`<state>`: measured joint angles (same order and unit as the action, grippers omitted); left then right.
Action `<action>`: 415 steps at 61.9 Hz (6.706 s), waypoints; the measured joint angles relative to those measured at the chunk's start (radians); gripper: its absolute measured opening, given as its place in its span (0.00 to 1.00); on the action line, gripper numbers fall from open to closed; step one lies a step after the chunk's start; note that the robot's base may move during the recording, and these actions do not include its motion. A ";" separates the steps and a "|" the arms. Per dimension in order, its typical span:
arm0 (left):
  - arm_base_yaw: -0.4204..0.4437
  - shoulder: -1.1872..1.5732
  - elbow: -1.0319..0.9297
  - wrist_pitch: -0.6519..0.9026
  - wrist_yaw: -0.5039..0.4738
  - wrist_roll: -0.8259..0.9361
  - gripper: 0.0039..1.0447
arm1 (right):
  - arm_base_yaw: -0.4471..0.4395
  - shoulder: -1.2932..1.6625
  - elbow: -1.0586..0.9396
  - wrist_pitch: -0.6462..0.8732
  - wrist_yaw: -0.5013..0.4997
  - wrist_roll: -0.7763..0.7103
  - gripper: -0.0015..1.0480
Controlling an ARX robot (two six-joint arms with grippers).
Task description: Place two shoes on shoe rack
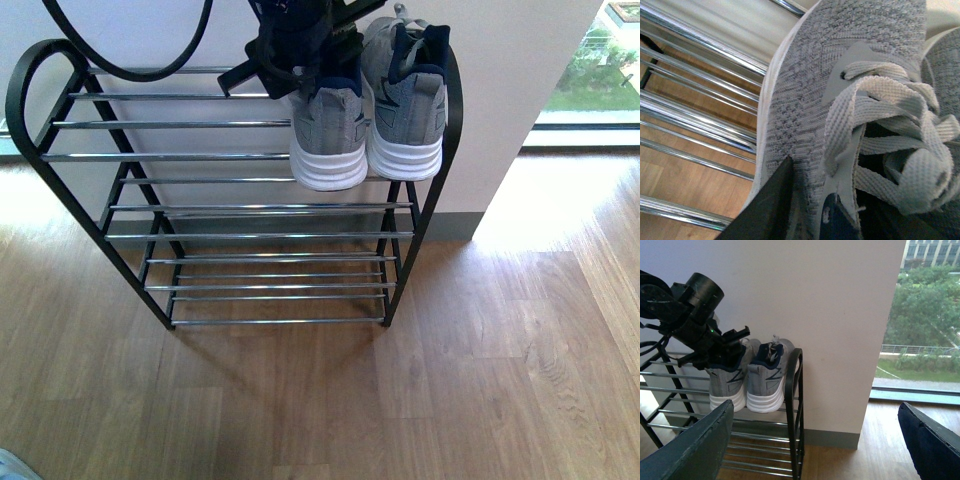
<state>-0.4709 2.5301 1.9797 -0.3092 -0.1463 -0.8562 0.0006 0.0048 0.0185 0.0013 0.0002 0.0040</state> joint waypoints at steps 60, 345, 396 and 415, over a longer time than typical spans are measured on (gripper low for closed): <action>0.252 -0.908 -1.546 1.483 -0.062 0.841 0.01 | 0.000 0.000 0.000 0.000 0.000 0.000 0.91; 0.468 -2.514 -1.965 0.309 0.145 0.848 0.91 | 0.000 -0.001 0.000 -0.002 0.000 -0.001 0.91; 0.468 -2.514 -1.965 0.309 0.145 0.848 0.91 | 0.000 -0.001 0.000 -0.002 -0.001 -0.001 0.91; 0.468 -2.514 -1.965 0.309 0.146 0.848 0.91 | 0.000 0.000 0.000 -0.002 0.003 -0.001 0.91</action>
<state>-0.0029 0.0158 0.0151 -0.0006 0.0002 -0.0078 0.0006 0.0051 0.0185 -0.0002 0.0029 0.0032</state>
